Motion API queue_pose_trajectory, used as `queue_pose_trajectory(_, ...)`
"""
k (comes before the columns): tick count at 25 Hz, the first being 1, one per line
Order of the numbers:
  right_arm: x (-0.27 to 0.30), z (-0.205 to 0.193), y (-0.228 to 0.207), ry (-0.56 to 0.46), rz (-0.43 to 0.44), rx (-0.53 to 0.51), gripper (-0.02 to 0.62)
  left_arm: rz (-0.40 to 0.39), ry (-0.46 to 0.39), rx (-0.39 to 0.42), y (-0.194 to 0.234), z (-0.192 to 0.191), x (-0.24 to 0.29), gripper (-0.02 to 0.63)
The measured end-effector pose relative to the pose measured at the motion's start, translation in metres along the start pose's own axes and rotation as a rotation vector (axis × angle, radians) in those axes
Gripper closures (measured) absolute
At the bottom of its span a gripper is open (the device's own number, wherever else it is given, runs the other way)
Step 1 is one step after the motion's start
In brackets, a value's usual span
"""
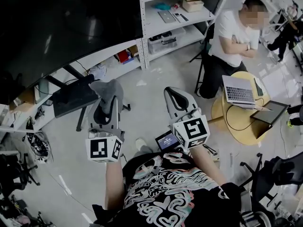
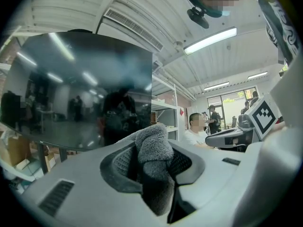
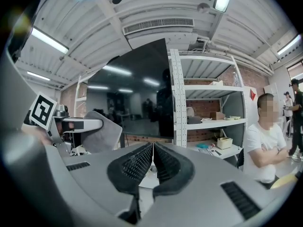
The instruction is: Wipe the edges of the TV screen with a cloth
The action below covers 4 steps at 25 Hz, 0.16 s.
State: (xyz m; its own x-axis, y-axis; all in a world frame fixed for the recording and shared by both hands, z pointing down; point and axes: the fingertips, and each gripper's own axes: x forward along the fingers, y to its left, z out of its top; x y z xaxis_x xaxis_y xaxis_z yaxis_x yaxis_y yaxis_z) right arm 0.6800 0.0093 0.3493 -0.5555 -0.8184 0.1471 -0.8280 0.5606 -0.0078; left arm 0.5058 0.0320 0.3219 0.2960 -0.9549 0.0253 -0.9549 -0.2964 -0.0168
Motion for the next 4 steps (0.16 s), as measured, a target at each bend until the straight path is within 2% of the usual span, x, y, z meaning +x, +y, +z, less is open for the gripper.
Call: queue_pose_trajectory(4,-0.0023,-0.0021,-0.0039,0.000,-0.002,0.003,0.563,0.005,0.007,0.031,-0.0061,-0.0025,-0.0002,0.468)
